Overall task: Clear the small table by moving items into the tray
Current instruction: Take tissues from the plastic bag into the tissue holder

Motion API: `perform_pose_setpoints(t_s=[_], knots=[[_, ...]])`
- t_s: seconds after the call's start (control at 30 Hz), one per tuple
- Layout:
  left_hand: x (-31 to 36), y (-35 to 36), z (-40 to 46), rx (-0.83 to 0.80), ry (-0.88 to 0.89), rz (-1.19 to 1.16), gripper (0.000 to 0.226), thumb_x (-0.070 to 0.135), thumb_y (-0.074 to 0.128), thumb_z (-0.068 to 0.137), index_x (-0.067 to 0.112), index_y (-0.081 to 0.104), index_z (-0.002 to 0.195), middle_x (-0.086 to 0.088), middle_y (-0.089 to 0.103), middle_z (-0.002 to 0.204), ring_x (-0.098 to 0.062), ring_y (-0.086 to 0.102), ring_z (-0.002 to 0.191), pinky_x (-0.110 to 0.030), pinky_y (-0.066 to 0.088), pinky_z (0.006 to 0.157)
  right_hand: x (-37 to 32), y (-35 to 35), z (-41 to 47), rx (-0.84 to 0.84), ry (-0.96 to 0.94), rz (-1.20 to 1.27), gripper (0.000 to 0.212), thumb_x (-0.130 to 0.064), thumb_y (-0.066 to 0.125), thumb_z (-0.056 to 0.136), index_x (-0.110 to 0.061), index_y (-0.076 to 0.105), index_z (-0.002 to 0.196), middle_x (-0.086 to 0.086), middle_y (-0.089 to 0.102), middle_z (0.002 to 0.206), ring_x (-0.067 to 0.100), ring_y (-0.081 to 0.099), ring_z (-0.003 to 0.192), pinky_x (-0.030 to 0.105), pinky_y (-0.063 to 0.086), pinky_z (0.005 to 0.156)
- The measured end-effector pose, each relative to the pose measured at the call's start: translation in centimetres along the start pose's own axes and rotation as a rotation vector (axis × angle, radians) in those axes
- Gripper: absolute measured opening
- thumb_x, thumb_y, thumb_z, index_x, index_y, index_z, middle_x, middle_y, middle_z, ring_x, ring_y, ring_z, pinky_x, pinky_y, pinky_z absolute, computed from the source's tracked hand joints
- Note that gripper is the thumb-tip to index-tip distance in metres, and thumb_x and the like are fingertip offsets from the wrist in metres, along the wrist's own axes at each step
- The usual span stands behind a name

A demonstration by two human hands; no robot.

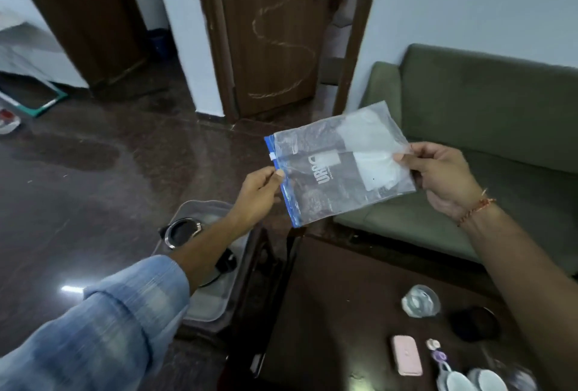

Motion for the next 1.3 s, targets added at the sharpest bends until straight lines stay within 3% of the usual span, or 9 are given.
perform_pose_setpoints(t_s=[0.1, 0.2, 0.33, 0.5, 0.63, 0.77, 0.9, 1.03, 1.3], knots=[[2.0, 5.2, -0.2, -0.069, 0.015, -0.061, 0.015, 0.018, 0.055, 0.099, 0.015, 0.07, 0.096, -0.001, 0.076, 0.087, -0.017, 0.073, 0.087, -0.029, 0.059, 0.068, 0.8, -6.2, -2.0, 0.099, 0.061, 0.034, 0.011, -0.001, 0.073, 0.08, -0.011, 0.071, 0.076, 0.0, 0.074, 0.07, 0.018, 0.07, 0.066, 0.028, 0.059, 0.054], [3.3, 9.6, -0.4, -0.151, 0.028, -0.045, 0.012, 0.018, 0.061, 0.096, 0.013, 0.071, 0.091, -0.001, 0.076, 0.08, -0.011, 0.073, 0.074, -0.022, 0.055, 0.054, 2.2, -11.2, -4.8, 0.254, 0.097, -0.072, 0.025, -0.01, 0.077, 0.079, -0.008, 0.069, 0.102, 0.005, 0.073, 0.096, 0.023, 0.068, 0.088, 0.036, 0.06, 0.074], [4.0, 14.2, -1.3, -0.239, 0.043, 0.042, 0.013, 0.018, 0.072, 0.088, 0.01, 0.071, 0.078, -0.005, 0.075, 0.072, -0.011, 0.07, 0.062, -0.021, 0.052, 0.048, 3.0, -13.0, -10.0, 0.536, 0.015, -0.378, 0.048, -0.023, 0.082, 0.074, -0.017, 0.063, 0.117, -0.003, 0.063, 0.108, 0.009, 0.06, 0.097, 0.019, 0.047, 0.08], [2.8, 20.2, -4.8, -0.399, 0.089, 0.172, 0.016, 0.009, 0.078, 0.08, 0.005, 0.067, 0.069, -0.009, 0.069, 0.06, -0.01, 0.064, 0.049, -0.023, 0.05, 0.043, 5.0, -9.7, -14.9, 0.316, 0.121, -0.14, 0.02, -0.027, 0.077, 0.079, -0.016, 0.07, 0.094, -0.002, 0.07, 0.083, 0.006, 0.064, 0.067, 0.022, 0.054, 0.06], [1.4, 24.2, -8.2, -0.469, 0.162, 0.291, 0.027, 0.008, 0.08, 0.075, 0.015, 0.059, 0.062, 0.008, 0.058, 0.046, 0.001, 0.053, 0.039, -0.02, 0.045, 0.037, 6.8, -9.2, -16.4, 0.311, 0.21, -0.052, 0.036, -0.036, 0.077, 0.078, -0.002, 0.072, 0.089, 0.004, 0.068, 0.07, 0.01, 0.059, 0.056, 0.024, 0.05, 0.05], [0.1, 26.3, -9.8, -0.467, 0.265, 0.387, 0.027, 0.012, 0.081, 0.066, 0.02, 0.056, 0.06, 0.013, 0.055, 0.044, 0.004, 0.044, 0.04, -0.016, 0.037, 0.041, 8.4, -11.4, -16.4, 0.349, 0.282, -0.046, 0.032, -0.038, 0.08, 0.071, -0.007, 0.074, 0.077, 0.003, 0.063, 0.059, 0.01, 0.056, 0.05, 0.023, 0.05, 0.047], [-0.6, 28.8, -10.8, -0.574, 0.145, 0.322, 0.017, 0.016, 0.081, 0.068, 0.02, 0.065, 0.073, 0.013, 0.063, 0.056, -0.001, 0.053, 0.05, -0.03, 0.053, 0.055, 9.2, -14.7, -15.8, 0.296, 0.316, -0.038, 0.016, -0.023, 0.076, 0.075, -0.007, 0.074, 0.078, -0.001, 0.07, 0.062, 0.007, 0.063, 0.05, 0.025, 0.053, 0.051], [-0.6, 31.6, -11.3, -0.571, 0.046, 0.259, 0.017, 0.017, 0.082, 0.072, 0.015, 0.07, 0.084, -0.004, 0.072, 0.077, -0.017, 0.065, 0.068, -0.049, 0.059, 0.077, 9.9, -19.2, -15.9, 0.223, 0.307, 0.055, 0.009, -0.017, 0.074, 0.08, -0.009, 0.077, 0.082, 0.011, 0.076, 0.077, 0.016, 0.069, 0.063, 0.032, 0.058, 0.062], [-0.9, 37.3, -13.6, -0.485, -0.094, 0.099, 0.029, 0.008, 0.083, 0.075, 0.001, 0.065, 0.096, -0.013, 0.074, 0.083, -0.022, 0.069, 0.074, -0.04, 0.058, 0.075, 10.8, -25.3, -15.1, 0.126, 0.34, 0.129, 0.005, -0.015, 0.076, 0.079, -0.01, 0.078, 0.078, 0.005, 0.075, 0.072, 0.009, 0.067, 0.058, 0.022, 0.053, 0.054]])
Point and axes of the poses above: each hand's wrist, its own z-axis towards the middle knuckle, its own y-axis out of the palm, x = y × z, the point moved 1 cm from there along z, towards the middle knuckle
